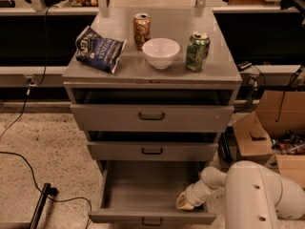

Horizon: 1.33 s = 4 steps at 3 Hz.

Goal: Open bottom drawer

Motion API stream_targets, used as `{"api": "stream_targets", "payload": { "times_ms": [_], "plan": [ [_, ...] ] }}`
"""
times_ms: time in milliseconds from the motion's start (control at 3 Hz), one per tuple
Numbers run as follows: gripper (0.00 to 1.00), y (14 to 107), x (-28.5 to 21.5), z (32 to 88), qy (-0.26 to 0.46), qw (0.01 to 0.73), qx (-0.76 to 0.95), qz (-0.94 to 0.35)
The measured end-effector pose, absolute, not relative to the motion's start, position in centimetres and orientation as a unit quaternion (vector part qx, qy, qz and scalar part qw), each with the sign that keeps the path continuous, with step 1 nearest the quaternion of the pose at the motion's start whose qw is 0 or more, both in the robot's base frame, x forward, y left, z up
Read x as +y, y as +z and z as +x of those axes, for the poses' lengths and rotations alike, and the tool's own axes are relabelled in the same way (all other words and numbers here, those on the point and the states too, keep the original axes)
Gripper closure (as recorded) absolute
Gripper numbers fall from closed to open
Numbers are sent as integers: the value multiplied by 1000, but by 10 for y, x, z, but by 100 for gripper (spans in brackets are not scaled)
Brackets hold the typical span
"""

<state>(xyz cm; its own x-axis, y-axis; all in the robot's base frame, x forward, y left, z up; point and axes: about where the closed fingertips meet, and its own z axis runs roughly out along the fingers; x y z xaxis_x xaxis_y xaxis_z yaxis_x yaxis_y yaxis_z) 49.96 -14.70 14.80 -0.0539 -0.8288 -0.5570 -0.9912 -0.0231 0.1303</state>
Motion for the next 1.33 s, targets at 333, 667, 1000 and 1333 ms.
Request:
{"api": "stream_targets", "payload": {
  "times_ms": [333,667,1000,1333],
  "plan": [
    [100,150,-145,498,259,160,677,-670],
    [100,166,-128,481,318,162,643,-677],
    [100,216,-123,473,351,203,603,-687],
    [100,270,-131,478,335,271,582,-690]
  ]
}}
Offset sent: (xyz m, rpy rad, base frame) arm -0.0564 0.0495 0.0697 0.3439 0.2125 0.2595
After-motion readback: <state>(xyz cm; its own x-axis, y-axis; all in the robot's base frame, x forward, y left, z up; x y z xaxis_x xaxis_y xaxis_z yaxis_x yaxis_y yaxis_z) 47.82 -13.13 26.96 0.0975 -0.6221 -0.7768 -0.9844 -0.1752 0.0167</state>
